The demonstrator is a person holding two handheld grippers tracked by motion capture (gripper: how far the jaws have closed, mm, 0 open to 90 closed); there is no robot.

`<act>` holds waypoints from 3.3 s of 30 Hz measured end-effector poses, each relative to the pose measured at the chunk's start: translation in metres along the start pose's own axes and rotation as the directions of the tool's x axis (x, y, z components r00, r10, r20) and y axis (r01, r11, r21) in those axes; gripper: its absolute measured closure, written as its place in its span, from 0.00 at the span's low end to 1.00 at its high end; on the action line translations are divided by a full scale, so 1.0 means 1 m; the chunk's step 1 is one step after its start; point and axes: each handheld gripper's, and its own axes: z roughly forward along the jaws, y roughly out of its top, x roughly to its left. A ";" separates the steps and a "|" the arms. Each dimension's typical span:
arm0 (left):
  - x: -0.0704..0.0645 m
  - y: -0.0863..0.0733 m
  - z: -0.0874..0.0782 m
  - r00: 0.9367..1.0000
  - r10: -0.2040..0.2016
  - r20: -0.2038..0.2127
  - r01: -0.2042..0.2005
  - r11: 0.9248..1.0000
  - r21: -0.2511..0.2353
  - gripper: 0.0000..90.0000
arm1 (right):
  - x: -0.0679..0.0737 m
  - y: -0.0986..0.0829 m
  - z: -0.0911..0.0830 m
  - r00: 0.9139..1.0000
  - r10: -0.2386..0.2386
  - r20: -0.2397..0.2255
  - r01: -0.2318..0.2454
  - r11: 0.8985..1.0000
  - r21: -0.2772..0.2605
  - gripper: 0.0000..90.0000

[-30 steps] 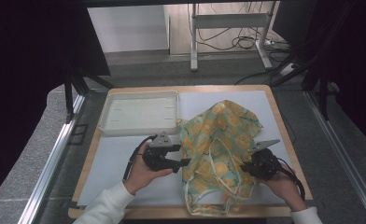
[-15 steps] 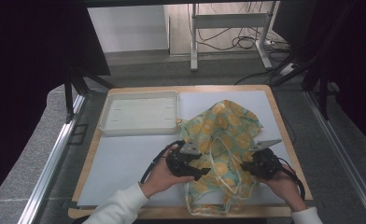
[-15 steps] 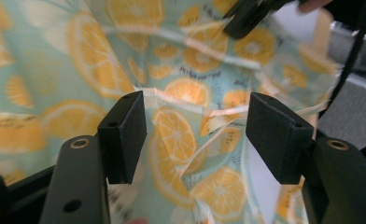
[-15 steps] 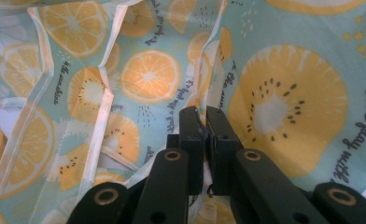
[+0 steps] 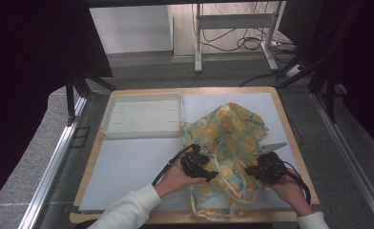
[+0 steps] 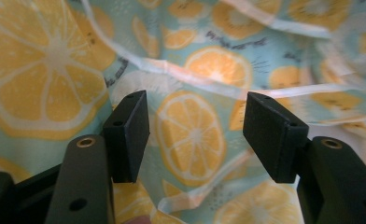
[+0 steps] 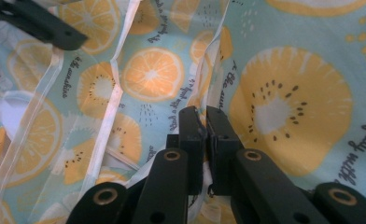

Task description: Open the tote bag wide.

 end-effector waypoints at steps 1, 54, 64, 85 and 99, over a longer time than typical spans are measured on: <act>0.002 -0.001 0.004 1.000 -0.003 -0.003 0.003 1.000 0.014 0.46 | 0.001 0.000 0.000 1.000 0.002 0.001 -0.002 1.000 -0.001 0.95; 0.007 -0.004 -0.039 0.996 0.026 0.082 -0.014 0.988 -0.152 1.00 | 0.004 0.004 -0.018 1.000 -0.007 -0.015 0.006 0.996 -0.089 0.95; 0.007 -0.002 -0.049 0.996 0.024 0.089 -0.007 0.982 -0.187 1.00 | 0.009 0.011 -0.031 1.000 -0.020 -0.009 0.019 0.990 -0.137 0.96; 0.005 0.001 -0.059 0.995 0.038 0.087 -0.019 0.977 -0.212 1.00 | 0.013 0.015 -0.034 1.000 -0.029 -0.001 0.029 0.988 -0.150 0.96; 0.006 0.002 -0.063 0.996 0.037 0.086 -0.017 0.974 -0.226 1.00 | 0.015 0.016 -0.036 0.999 -0.033 0.002 0.033 0.987 -0.159 0.96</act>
